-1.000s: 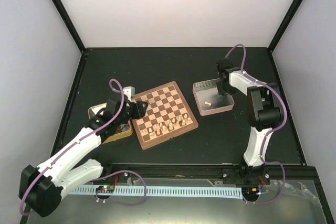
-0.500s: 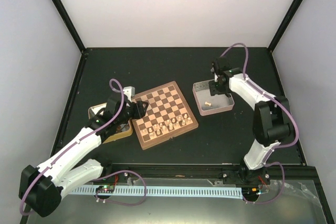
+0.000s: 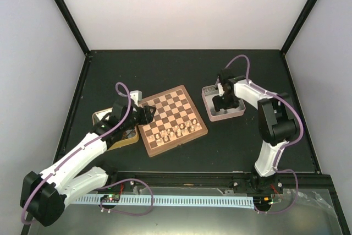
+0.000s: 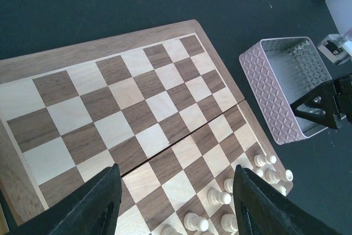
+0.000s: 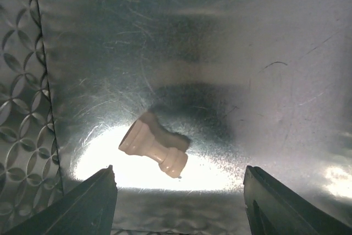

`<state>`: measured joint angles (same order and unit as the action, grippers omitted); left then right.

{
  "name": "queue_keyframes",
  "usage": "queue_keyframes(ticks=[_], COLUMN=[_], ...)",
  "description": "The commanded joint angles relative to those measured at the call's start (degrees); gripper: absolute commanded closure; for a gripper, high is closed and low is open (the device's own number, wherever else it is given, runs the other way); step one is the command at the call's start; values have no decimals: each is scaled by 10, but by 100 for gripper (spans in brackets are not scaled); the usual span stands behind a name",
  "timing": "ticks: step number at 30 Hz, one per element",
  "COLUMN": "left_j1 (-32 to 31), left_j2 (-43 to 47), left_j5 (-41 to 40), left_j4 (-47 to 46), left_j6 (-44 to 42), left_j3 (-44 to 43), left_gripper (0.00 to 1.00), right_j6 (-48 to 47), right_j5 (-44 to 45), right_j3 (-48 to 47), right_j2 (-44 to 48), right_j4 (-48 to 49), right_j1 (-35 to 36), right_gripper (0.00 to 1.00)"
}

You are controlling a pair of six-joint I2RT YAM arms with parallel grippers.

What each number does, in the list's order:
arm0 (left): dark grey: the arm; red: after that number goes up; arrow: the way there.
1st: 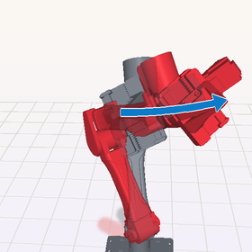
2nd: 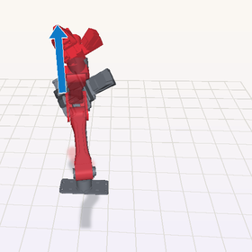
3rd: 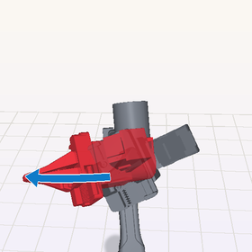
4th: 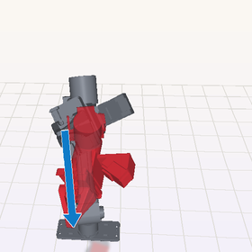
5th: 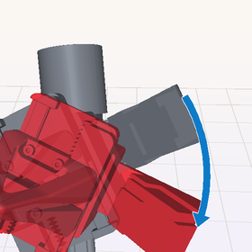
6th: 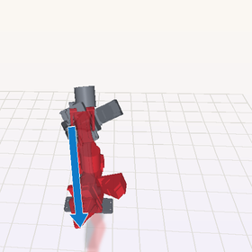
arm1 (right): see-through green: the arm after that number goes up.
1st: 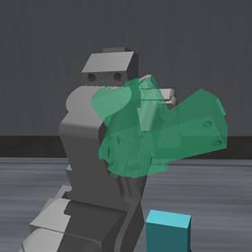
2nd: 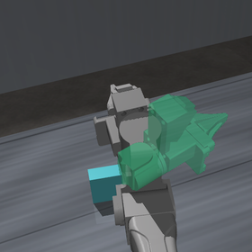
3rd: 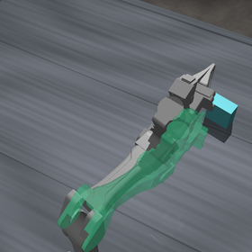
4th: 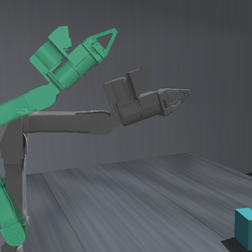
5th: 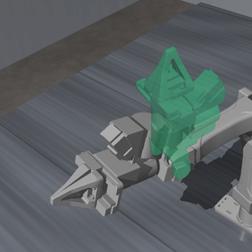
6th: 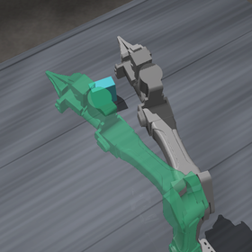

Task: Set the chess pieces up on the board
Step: Pick up the chess piece from the storage box.

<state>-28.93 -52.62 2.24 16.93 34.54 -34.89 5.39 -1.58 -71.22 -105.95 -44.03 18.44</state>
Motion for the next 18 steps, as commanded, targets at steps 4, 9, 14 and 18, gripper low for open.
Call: queue_keyframes(ticks=[4,9,14,18], left_j1=[4,4,4,4], left_j2=[-9,-9,-9,-9], left_j5=[2,0,-2,-1], left_j4=[-15,-16,-18,-19], left_j6=[-4,-4,-4,-4], left_j3=[-11,-10,-11,-11], left_gripper=[43,43,43,43], right_j6=[-16,-9,13,27], right_j5=[-5,21,42,58], right_j3=[-12,-29,-48,-53], right_j2=[-25,-53,-80,-85], right_j4=[-11,-13,-4,10], right_j1=[10,13,13,13], right_gripper=[37,42,56,66])
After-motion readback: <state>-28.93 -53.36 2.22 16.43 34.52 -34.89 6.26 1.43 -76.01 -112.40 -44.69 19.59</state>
